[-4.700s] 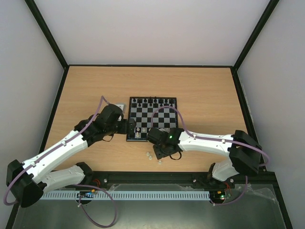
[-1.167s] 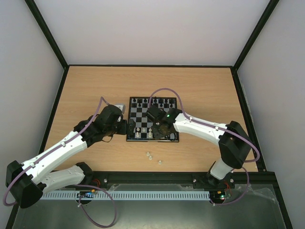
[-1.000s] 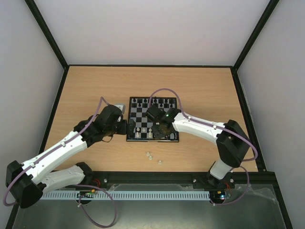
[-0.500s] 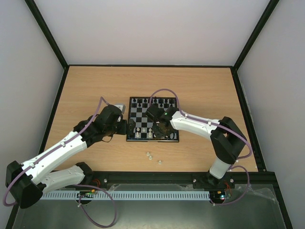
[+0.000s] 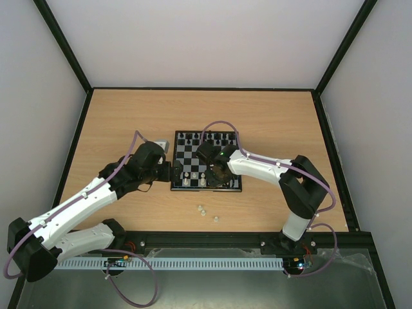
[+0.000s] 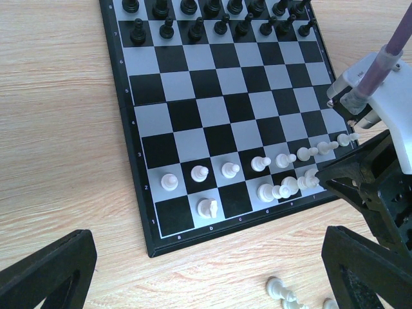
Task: Set up the chess pieces on the board
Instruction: Place the chess piece on the chessboard.
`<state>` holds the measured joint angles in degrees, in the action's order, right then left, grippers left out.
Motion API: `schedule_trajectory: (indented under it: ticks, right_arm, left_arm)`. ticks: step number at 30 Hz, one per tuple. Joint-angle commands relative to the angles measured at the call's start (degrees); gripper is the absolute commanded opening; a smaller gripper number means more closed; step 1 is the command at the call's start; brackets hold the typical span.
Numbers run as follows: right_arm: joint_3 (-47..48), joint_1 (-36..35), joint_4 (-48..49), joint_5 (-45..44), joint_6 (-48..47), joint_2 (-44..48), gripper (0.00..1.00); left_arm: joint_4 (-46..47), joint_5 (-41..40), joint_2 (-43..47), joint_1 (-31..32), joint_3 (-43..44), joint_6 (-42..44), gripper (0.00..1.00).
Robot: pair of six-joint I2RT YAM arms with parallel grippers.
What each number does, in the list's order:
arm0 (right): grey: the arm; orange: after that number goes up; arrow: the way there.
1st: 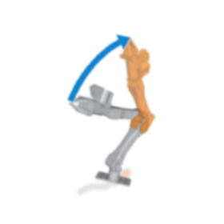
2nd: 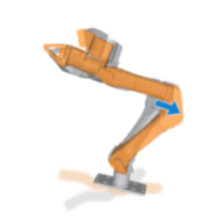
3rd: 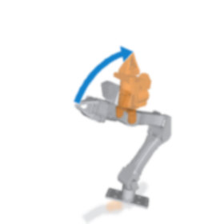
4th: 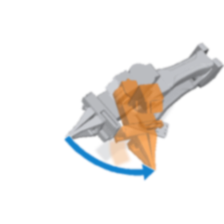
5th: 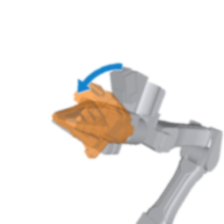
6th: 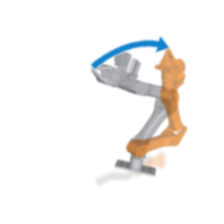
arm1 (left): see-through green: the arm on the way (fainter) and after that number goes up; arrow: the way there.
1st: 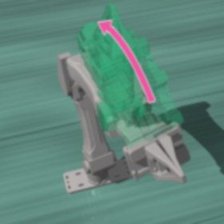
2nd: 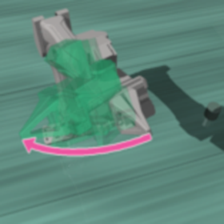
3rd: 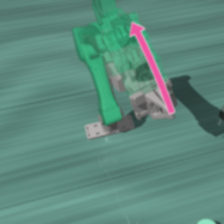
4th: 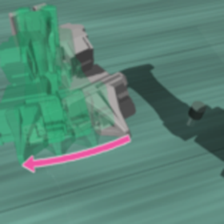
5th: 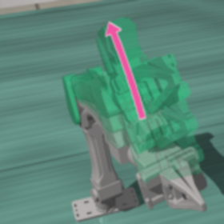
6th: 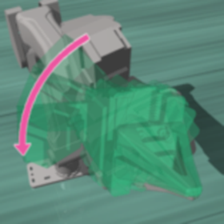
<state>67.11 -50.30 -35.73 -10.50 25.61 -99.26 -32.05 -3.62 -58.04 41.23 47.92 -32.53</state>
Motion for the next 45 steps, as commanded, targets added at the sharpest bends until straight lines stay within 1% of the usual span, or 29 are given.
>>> schedule_trajectory:
  ticks: [1, 8, 18, 28, 38, 45]
  right_arm:
    - [0.0, 0.2, -1.1, 0.4, -0.8, -1.0, 0.07]
    - [0.1, 0.3, -0.9, 0.7, -0.8, -1.2, 0.11]
    - [0.1, 0.2, -0.7, 1.2, -0.8, -1.2, 0.12]
    - [-0.1, 0.3, -0.6, 0.9, -0.7, -0.6, 0.19]
    - [1.0, 0.3, -0.7, 0.7, -0.4, 3.6, 0.32]
    - [1.1, 0.3, -1.5, 0.5, -0.1, 5.9, 0.34]
  left_arm:
    - [0.3, 0.2, 0.8, 0.2, -0.7, 0.5, 0.99]
    - [0.3, 0.3, 0.8, 0.2, -0.7, 0.5, 0.99]
    - [0.4, 0.3, 0.7, 0.2, -0.8, 0.6, 0.99]
    - [0.3, 0.3, 0.7, 0.2, -0.8, 0.6, 0.99]
    - [0.3, 0.3, 0.9, 0.2, -0.8, 0.5, 0.99]
    - [0.3, 0.2, 0.8, 0.2, -0.8, 0.4, 0.99]
